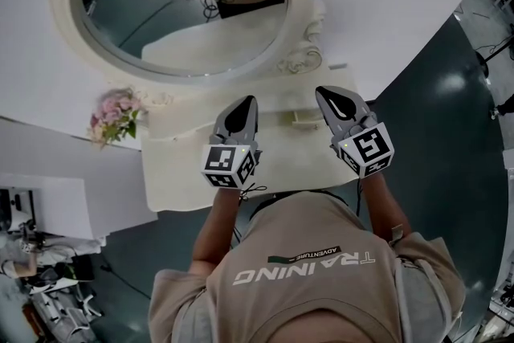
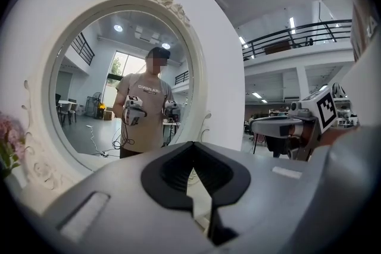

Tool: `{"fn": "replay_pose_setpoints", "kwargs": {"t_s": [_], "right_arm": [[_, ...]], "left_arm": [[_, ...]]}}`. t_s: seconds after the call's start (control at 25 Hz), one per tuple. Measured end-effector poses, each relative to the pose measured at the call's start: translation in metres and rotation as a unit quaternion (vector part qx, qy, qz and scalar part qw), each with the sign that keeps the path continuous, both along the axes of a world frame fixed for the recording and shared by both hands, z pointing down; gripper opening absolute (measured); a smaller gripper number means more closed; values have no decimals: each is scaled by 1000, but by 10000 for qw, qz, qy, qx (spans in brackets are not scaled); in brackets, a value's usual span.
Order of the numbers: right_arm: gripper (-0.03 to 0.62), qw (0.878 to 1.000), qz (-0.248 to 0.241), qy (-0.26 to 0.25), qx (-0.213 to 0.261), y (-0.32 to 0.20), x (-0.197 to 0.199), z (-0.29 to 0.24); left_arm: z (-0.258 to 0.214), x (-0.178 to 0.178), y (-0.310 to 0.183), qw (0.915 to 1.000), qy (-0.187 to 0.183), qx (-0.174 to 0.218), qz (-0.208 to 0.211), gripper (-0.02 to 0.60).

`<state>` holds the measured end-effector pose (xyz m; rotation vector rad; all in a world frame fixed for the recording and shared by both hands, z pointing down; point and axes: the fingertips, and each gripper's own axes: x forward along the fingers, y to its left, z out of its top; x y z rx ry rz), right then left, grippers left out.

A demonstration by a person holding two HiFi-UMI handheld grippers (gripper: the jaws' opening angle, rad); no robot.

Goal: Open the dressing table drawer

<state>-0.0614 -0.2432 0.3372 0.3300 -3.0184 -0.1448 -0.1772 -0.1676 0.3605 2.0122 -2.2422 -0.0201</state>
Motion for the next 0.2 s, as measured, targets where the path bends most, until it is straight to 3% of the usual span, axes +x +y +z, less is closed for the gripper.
{"fn": "replay_pose_setpoints", "kwargs": {"t_s": [0.2], "right_arm": [[2, 10000, 9, 5, -60, 1, 0, 3]], "left_arm": [[2, 3, -1, 10000, 39, 1, 50, 18]]}}
